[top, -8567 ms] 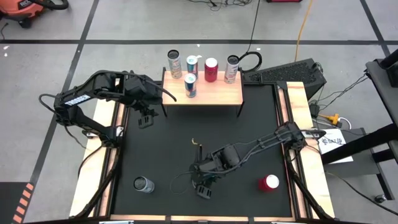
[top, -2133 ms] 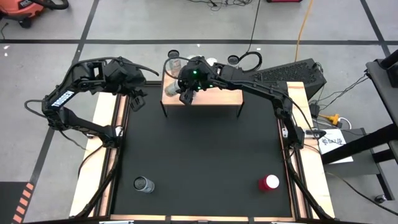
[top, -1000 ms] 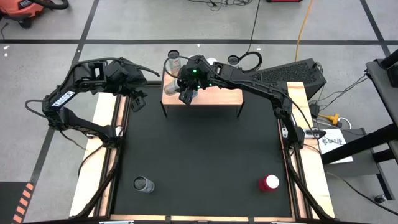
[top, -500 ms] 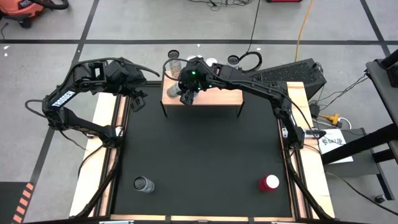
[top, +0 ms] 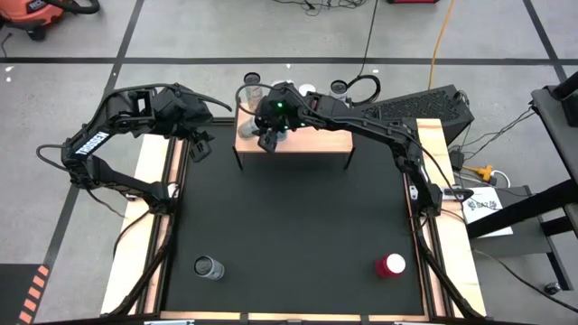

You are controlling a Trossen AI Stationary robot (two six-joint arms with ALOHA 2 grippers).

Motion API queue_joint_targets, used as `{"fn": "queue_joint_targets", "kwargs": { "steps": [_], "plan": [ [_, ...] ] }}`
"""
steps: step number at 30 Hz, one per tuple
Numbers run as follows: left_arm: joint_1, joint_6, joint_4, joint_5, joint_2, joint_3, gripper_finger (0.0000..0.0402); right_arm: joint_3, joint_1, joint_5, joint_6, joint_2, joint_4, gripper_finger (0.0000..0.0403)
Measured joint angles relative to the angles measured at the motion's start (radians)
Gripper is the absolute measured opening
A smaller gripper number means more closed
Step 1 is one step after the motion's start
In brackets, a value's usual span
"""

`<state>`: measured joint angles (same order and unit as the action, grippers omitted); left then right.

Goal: Place canned beverage on shelf
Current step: Put the white-yellow soda can on the shelf

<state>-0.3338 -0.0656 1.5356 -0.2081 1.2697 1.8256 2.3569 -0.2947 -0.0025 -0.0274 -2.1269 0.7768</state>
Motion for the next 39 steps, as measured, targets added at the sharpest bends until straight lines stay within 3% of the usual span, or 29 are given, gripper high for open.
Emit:
{"fn": "queue_joint_targets", "kwargs": {
  "steps": [22,39],
  "plan": [
    [0.000,-0.003,0.000,0.001,0.000,0.000,0.0216,0.000,-0.021,0.005,0.015,0.001,0.031,0.0253],
    [0.000,0.001,0.001,0.003,0.000,0.000,0.0216,0.000,-0.032,0.000,0.024,-0.002,-0.020,0.0282]
  ]
}}
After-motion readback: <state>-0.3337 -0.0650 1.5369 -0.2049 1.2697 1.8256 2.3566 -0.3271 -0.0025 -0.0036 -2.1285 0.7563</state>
